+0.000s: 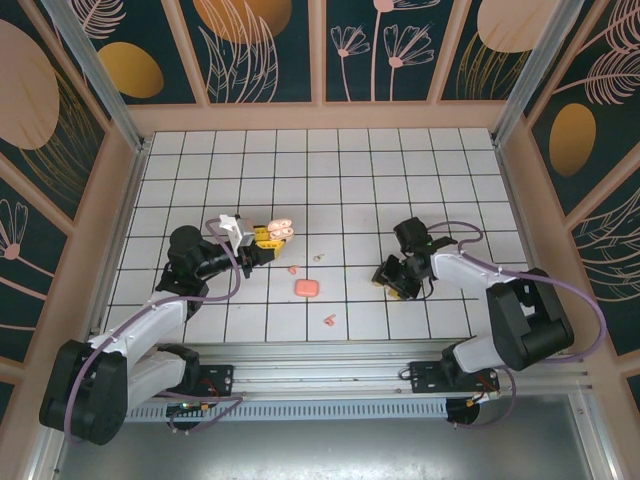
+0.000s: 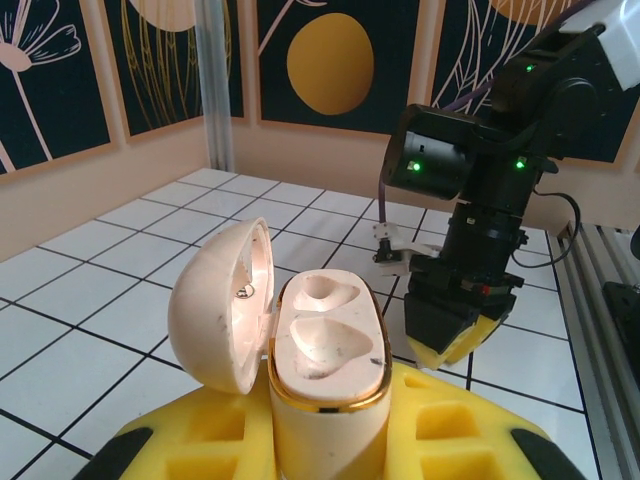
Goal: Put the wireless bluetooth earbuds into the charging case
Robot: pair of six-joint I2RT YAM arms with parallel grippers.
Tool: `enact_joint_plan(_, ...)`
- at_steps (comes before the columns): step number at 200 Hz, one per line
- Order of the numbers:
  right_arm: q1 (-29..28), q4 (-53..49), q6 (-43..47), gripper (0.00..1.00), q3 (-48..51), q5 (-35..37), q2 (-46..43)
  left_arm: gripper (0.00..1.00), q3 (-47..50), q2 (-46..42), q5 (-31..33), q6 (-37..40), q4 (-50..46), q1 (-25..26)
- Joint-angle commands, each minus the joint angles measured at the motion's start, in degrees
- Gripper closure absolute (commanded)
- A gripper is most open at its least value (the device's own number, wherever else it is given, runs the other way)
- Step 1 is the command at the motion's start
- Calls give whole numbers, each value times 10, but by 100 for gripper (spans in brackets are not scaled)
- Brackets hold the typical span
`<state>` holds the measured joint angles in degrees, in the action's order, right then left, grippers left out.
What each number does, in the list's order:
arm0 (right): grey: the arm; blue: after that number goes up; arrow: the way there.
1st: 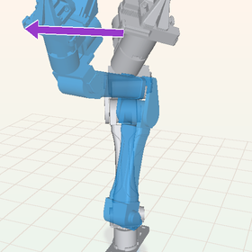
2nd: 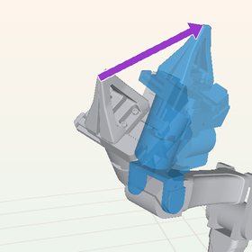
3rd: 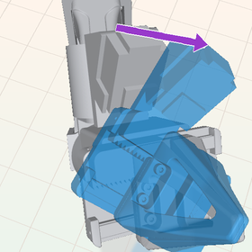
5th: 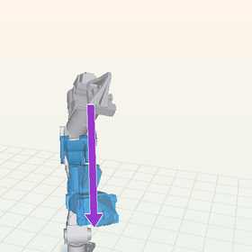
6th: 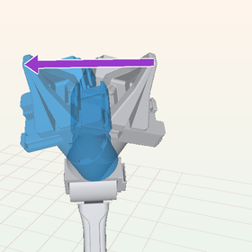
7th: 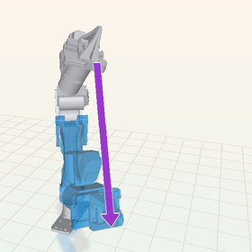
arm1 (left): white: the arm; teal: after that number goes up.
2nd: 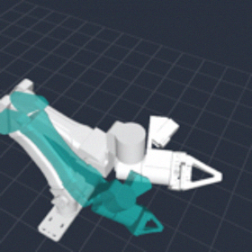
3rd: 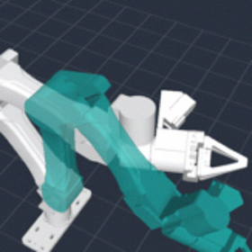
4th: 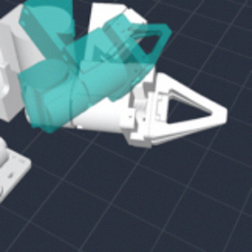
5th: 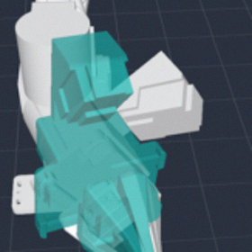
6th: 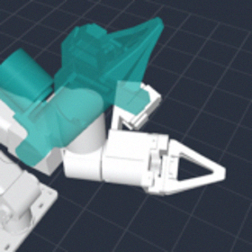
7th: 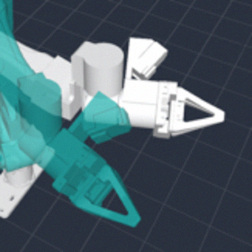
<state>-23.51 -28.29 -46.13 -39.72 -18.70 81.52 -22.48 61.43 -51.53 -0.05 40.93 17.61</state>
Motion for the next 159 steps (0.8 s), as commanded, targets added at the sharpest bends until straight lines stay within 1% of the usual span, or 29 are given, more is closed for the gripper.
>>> enact_joint_plan(1, 15, 27, 24, 55, -19, -2, 16, 86, 6, -8, 2, 13, 14, 3)
enact_joint_plan(26, 24, 65, 22, 55, -22, -18, 28, 86, 7, -9, 5, 13, 14, 2)
enact_joint_plan(60, 30, 56, 51, 55, -57, -10, 61, 86, 6, -6, 3, 12, 14, 2)
enact_joint_plan(70, 29, 29, 63, 55, -75, 1, 69, 86, 6, -6, 2, 12, 14, 2)
enact_joint_plan(87, 18, -70, 97, 55, -119, 66, 82, 86, 7, -8, 5, 14, 12, 2)
enact_joint_plan(104, 13, -138, 122, 54, -146, 97, 78, 86, 6, -8, 6, 15, 10, 3)
enact_joint_plan(131, 1, -170, 165, 54, -170, 91, 68, 86, 5, -1, 2, 14, 12, 2)
enact_joint_plan(159, -28, -189, 216, 56, -188, 100, 100, 86, 5, -1, 1, 13, 13, 3)
